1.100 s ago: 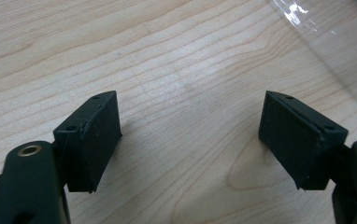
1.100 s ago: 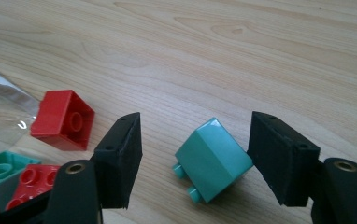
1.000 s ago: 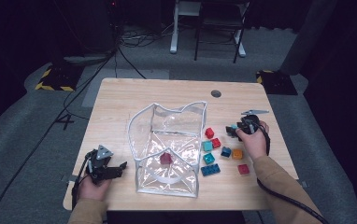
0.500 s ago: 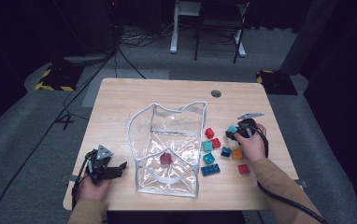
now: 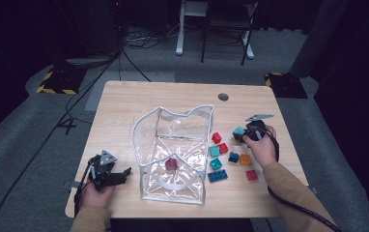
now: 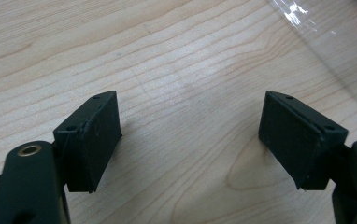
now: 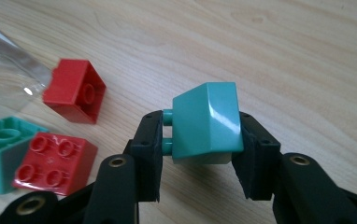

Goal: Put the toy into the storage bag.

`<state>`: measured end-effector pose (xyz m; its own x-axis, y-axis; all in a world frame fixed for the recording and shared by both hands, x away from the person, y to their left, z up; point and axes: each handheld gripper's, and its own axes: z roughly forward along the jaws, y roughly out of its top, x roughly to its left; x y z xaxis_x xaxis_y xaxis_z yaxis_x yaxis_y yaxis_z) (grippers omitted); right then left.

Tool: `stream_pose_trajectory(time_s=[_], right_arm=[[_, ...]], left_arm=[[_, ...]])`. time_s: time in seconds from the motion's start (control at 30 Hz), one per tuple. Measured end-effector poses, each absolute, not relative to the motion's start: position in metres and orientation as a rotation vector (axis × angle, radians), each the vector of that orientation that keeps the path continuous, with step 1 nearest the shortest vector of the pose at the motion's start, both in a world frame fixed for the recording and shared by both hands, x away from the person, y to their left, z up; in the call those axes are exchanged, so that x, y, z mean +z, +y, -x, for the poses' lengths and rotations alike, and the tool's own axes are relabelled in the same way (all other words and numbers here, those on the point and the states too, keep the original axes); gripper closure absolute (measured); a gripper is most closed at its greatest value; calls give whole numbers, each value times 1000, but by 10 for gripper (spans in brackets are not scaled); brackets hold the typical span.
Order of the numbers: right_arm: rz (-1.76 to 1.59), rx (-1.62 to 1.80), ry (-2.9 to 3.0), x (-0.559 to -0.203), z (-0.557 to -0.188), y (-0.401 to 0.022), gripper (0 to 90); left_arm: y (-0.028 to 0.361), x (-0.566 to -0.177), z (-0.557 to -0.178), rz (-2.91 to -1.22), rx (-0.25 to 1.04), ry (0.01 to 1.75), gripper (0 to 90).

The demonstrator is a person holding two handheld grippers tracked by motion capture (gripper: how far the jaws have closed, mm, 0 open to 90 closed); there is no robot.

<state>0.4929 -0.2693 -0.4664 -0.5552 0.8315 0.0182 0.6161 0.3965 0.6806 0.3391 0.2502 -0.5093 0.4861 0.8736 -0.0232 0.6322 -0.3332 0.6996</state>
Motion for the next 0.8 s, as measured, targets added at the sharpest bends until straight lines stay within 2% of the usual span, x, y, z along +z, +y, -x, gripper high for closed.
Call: stream_pose_trajectory(time_s=[0.8], right_arm=[[-1086, 1167, 2289, -371, -465, -260, 571]], left_arm=[[250, -509, -339, -2080, 477, 1237, 213]])
